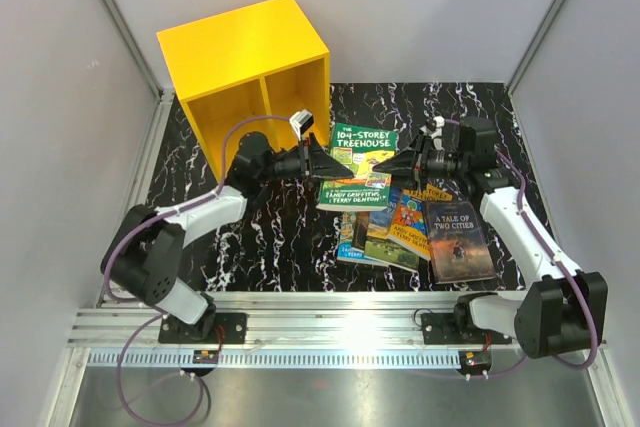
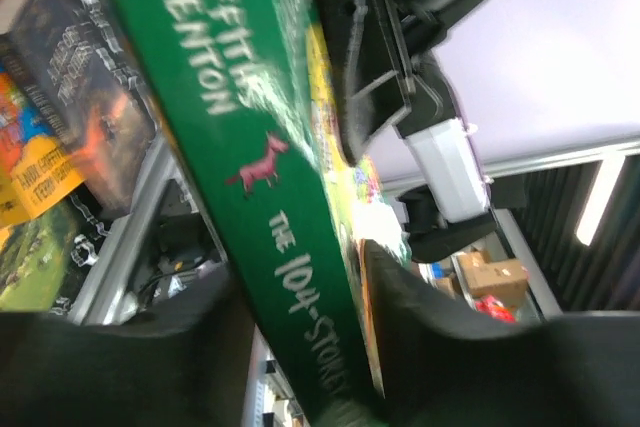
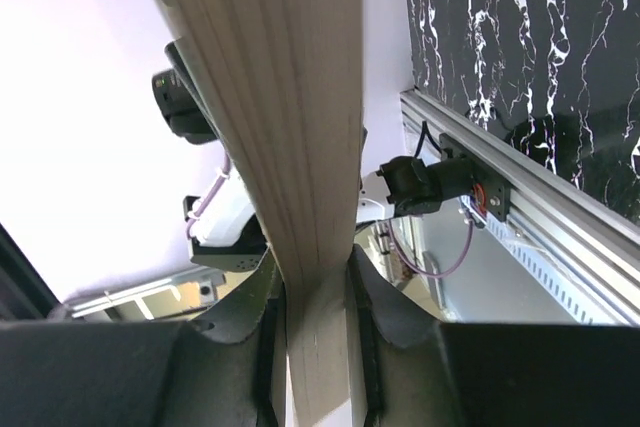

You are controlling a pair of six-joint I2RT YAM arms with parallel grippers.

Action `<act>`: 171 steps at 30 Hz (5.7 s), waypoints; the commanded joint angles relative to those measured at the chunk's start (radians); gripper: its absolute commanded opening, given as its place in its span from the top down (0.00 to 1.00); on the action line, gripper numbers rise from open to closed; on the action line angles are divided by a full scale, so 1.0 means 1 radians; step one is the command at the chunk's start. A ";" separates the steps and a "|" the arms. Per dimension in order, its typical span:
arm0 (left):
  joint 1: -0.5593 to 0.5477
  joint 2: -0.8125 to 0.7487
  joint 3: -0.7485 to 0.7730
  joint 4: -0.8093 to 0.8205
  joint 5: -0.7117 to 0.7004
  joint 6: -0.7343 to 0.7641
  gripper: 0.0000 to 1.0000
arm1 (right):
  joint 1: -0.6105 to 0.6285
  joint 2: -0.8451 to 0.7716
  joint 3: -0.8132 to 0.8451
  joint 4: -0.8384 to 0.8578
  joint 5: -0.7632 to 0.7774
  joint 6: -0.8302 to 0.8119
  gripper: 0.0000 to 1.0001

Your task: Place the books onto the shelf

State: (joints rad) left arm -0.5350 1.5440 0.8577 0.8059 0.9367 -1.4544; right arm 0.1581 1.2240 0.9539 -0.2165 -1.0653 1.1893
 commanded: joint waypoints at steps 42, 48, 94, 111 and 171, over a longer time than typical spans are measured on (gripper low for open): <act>-0.237 -0.104 -0.029 -0.271 -2.119 1.408 1.00 | 0.041 -0.145 0.048 -0.854 0.413 -0.487 0.00; -0.198 0.023 -0.031 0.205 -2.014 1.772 1.00 | 0.041 -0.179 -0.035 -0.813 0.409 -0.465 0.00; 0.107 0.559 0.221 0.863 -1.425 1.678 1.00 | 0.041 -0.382 -0.563 -0.330 0.372 -0.353 0.00; 0.118 0.660 0.216 0.862 -1.489 1.703 0.40 | 0.041 -0.468 -0.767 -0.076 0.317 -0.240 0.00; -0.381 -0.521 0.391 -1.513 -1.412 0.619 0.01 | 0.046 0.396 0.210 -0.655 0.904 -0.751 0.15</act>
State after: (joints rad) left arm -0.9131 1.1110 1.2888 -0.6178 -0.5312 -0.7338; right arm 0.1947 1.5715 1.1355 -0.8665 -0.2192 0.4740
